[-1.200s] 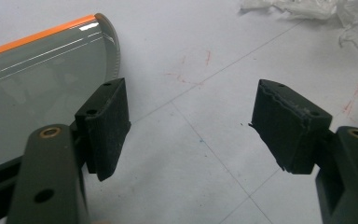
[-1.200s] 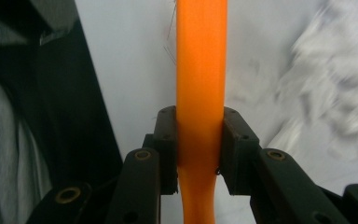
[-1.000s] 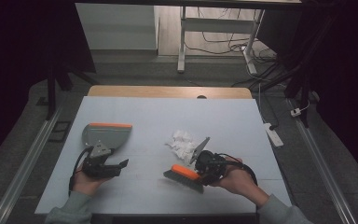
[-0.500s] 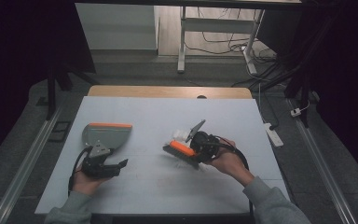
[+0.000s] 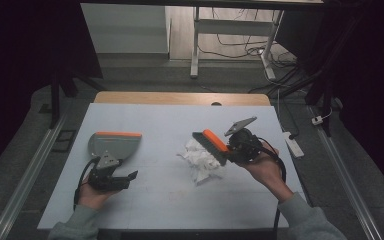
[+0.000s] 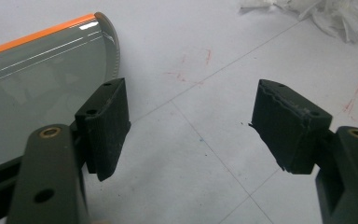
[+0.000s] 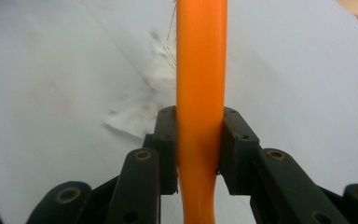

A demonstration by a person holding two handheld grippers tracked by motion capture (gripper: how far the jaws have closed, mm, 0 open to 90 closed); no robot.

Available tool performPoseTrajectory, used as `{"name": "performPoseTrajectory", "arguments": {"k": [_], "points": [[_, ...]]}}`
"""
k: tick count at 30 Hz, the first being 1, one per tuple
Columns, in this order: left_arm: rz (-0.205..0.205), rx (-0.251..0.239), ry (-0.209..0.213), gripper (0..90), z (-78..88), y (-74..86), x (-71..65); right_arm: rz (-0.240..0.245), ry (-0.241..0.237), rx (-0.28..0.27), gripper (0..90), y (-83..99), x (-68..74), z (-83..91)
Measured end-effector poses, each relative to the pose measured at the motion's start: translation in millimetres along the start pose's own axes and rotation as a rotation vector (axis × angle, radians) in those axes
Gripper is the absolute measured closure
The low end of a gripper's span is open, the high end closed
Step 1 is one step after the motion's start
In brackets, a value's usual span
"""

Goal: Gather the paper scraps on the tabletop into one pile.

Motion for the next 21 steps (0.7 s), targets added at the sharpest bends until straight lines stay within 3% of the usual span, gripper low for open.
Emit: {"name": "performPoseTrajectory", "arguments": {"k": [3,8,10,14,20,21], "points": [[-0.002,0.001,0.002,28.0,-0.7,0.0,-0.2,-0.110,0.022,0.039,70.7,13.9,-11.9,-5.0],[-0.010,0.004,0.003,28.0,-1.2,-0.2,-1.6,-0.224,0.055,0.109,70.8,34.0,-31.2,-26.4],[-0.006,0.002,0.004,28.0,-0.7,-0.1,-1.0,-0.232,0.054,0.118,70.8,36.2,-33.8,-34.4],[-0.002,0.004,0.003,28.1,-1.3,0.2,0.0,-0.258,0.008,0.065,70.8,29.9,-32.1,-44.7],[-0.005,0.006,0.000,28.0,-1.8,0.4,-1.0,-0.229,-0.047,-0.007,70.8,14.8,-16.9,-50.6],[-0.005,0.007,0.002,28.1,-1.7,0.5,-0.8,-0.219,-0.039,-0.015,70.8,13.2,-16.1,-48.8]]}}
Point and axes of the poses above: each handheld gripper's, and its own axes: z roughly backward along the jaws, y roughly out of its underside, x roughly to its left, the point moved 4 cm from there along -z, roughly forward along the jaws, and after that the axes turned 2 degrees about -y, right-handed, at the moved point
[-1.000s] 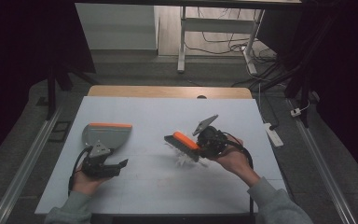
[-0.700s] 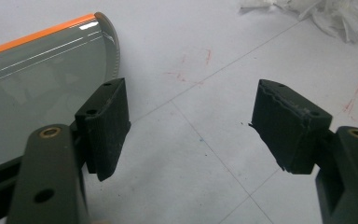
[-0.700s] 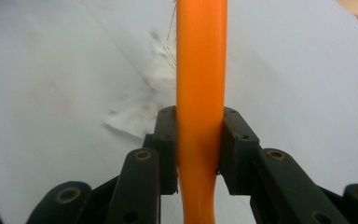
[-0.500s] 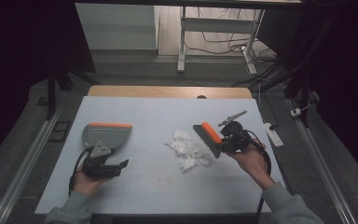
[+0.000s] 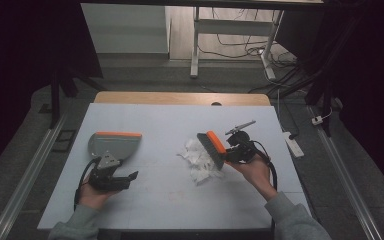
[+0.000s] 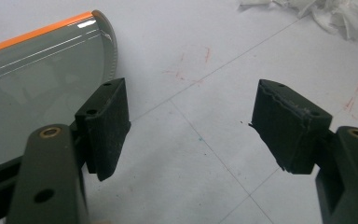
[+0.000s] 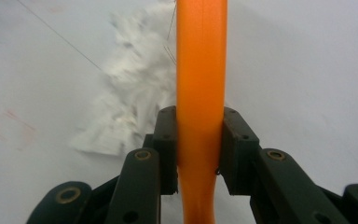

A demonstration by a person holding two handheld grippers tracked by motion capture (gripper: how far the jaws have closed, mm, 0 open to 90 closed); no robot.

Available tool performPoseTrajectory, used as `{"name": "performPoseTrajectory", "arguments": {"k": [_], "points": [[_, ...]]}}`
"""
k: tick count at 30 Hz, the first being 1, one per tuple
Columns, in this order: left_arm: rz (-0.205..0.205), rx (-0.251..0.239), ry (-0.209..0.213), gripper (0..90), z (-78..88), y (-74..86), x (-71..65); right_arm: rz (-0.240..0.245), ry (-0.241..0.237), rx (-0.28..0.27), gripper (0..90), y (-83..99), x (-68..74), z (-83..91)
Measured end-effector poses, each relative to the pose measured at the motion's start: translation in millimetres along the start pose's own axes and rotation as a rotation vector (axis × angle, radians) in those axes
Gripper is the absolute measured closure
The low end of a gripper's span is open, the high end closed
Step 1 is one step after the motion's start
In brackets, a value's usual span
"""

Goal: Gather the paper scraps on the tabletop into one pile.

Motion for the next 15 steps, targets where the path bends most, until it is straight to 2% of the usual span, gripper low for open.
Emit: {"name": "performPoseTrajectory", "arguments": {"k": [6,8,12,15], "points": [[-0.003,0.002,0.002,28.1,-0.7,0.0,0.2,-0.015,0.021,-0.086,70.8,-0.8,-6.2,27.8],[-0.004,0.000,0.002,28.0,-0.5,-0.2,-0.4,-0.024,0.021,-0.098,70.8,1.5,-8.2,34.8],[-0.003,-0.001,0.000,28.1,0.1,-0.5,-0.7,-0.010,0.017,-0.115,70.8,10.1,-8.4,44.8],[-0.004,-0.002,0.001,28.1,0.0,-0.6,-0.9,0.022,-0.002,-0.139,70.8,17.3,-8.6,47.5]]}}
Point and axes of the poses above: each handheld gripper's, and its own axes: z roughly backward along the jaws, y roughly out of its underside, x roughly to its left, the point moved 4 cm from there along -z, roughly forward along the jaws, and after that the axes turned 2 degrees about -y, right-handed, at the moved point
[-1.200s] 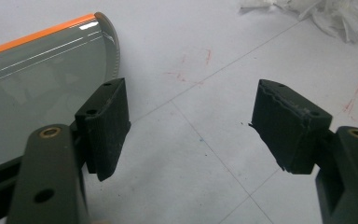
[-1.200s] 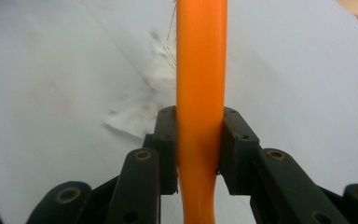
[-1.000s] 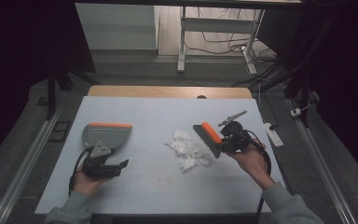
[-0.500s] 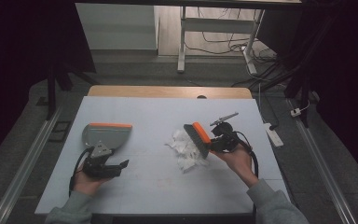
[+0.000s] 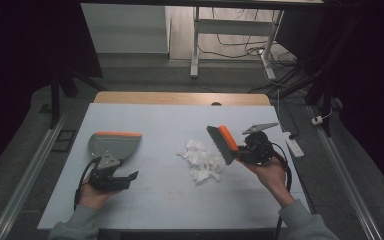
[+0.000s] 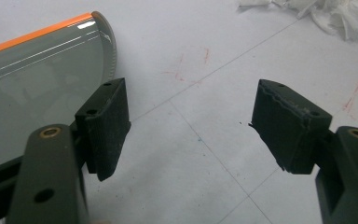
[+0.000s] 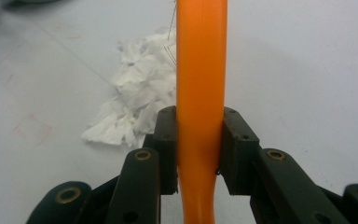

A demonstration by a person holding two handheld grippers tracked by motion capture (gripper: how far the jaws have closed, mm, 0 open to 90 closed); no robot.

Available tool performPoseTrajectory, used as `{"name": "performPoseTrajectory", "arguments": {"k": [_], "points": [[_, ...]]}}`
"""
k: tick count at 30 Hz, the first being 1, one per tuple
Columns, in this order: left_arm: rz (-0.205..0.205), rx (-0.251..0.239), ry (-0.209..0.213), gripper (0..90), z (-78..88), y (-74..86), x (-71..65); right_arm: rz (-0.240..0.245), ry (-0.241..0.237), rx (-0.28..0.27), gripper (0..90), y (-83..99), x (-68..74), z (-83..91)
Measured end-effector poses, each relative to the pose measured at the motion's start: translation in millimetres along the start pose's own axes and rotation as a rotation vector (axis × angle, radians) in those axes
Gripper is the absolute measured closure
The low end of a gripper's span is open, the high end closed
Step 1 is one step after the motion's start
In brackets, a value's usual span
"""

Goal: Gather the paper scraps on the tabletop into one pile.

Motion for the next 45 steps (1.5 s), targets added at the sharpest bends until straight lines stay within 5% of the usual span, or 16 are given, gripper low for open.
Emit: {"name": "performPoseTrajectory", "arguments": {"k": [21,28,45], "points": [[-0.003,-0.018,-0.003,28.1,3.7,-2.8,-2.8,-0.033,0.039,-0.113,70.8,75.8,-32.4,27.1],[-0.006,-0.023,-0.004,28.1,5.3,-2.7,-4.3,-0.011,0.056,-0.165,70.8,98.6,-37.8,37.6],[-0.015,-0.035,0.002,28.1,6.5,-2.5,-6.5,0.003,0.042,-0.187,70.8,108.9,-38.4,34.2]]}}
Point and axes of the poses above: each handheld gripper's, and its own axes: z roughly backward along the jaws, y roughly out of its underside, x roughly to its left, the point moved 4 cm from there along -z, roughly forward along the jaws, and after that the axes turned 2 degrees about -y, right-handed, at the moved point
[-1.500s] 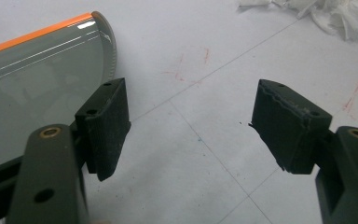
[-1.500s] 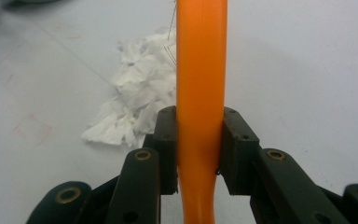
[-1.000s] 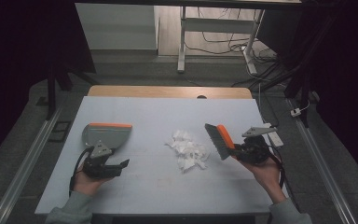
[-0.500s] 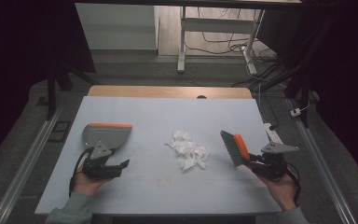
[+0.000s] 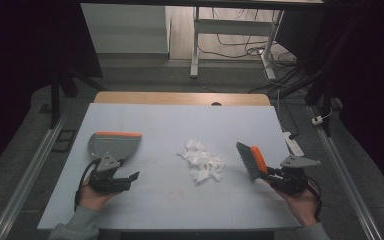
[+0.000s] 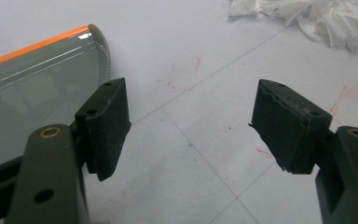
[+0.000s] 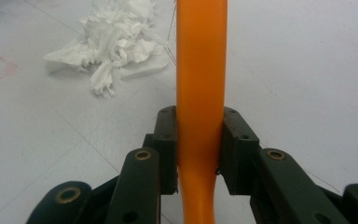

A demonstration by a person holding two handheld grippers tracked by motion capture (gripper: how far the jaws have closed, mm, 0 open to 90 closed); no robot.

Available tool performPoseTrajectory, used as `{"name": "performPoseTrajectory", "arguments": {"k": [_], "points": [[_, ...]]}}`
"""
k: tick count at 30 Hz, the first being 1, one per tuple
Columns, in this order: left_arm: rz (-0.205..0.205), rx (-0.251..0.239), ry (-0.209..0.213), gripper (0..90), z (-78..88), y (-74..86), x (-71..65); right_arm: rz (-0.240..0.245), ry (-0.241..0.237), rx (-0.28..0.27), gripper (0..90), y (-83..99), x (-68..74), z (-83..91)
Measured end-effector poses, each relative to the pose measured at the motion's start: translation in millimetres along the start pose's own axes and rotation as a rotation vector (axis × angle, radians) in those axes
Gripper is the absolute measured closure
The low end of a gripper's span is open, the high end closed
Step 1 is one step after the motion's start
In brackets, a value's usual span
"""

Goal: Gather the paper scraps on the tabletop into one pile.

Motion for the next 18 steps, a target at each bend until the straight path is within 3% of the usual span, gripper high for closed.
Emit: {"name": "performPoseTrajectory", "arguments": {"k": [18], "points": [[-0.001,0.003,0.002,28.0,-0.4,0.3,0.5,0.009,0.000,0.004,70.8,-0.4,1.3,-0.7]]}}
Point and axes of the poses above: each handheld gripper's, and its own axes: z roughly backward along the jaws, y roughly out of its underside, x roughly to its left, the point moved 4 cm from there along -z, roughly forward along the jaws, and after that the axes turned 2 degrees about -y, right-handed, at the moved point
